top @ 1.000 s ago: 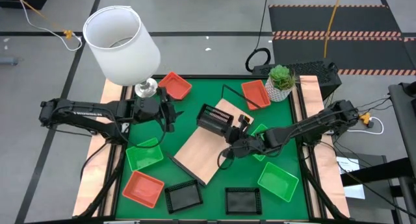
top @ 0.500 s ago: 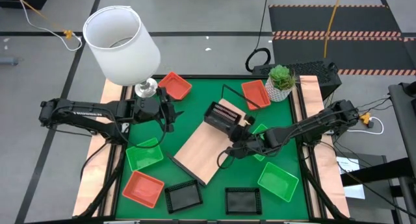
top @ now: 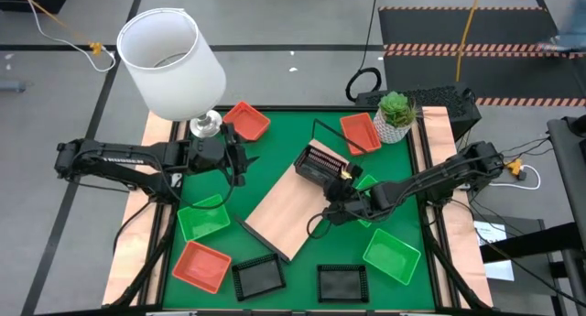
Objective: Stack baskets on shelf by color
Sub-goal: Put the top black bin on the shelf
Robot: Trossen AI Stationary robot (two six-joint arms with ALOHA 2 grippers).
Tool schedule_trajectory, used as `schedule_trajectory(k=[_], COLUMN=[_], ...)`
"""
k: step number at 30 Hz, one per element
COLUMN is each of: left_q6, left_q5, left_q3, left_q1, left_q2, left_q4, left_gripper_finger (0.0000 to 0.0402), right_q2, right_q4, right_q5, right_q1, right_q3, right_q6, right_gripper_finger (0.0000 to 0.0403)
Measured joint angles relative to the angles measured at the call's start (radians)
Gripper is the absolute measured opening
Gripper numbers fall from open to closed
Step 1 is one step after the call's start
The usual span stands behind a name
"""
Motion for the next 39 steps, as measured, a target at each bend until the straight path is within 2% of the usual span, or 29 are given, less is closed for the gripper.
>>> schedule_trajectory(k=[5, 18, 29, 39], left_q6=[0.000, -0.001, -0.010, -0.103], left_q5=[0.000, 0.000, 0.000, 0.001], left_q3=[0.000, 0.000, 0.000, 0.000], left_q1=[0.001, 0.001, 0.001, -0.001], left_q2=[0.000, 0.000, 0.000, 0.000], left_q4=[0.000, 0.000, 0.000, -0.005], left_gripper_finger=[0.0223, 0.0223, 0.0223, 0.0223], right_q2=[0.000, 0.000, 0.000, 0.000], right_q4=[0.007, 0.000, -0.002, -0.003], right_q5=[-0.014, -0.192, -0.217, -0.244], right_q1=[-0.007, -0.056, -0.060, -0.063], right_q3=[-0.011, -0.011, -0.011, -0.011], right_q6=[0.009, 0.066, 0.117, 0.161], right_gripper_finger=[0.0006, 0.0021, 0.0022, 0.0022])
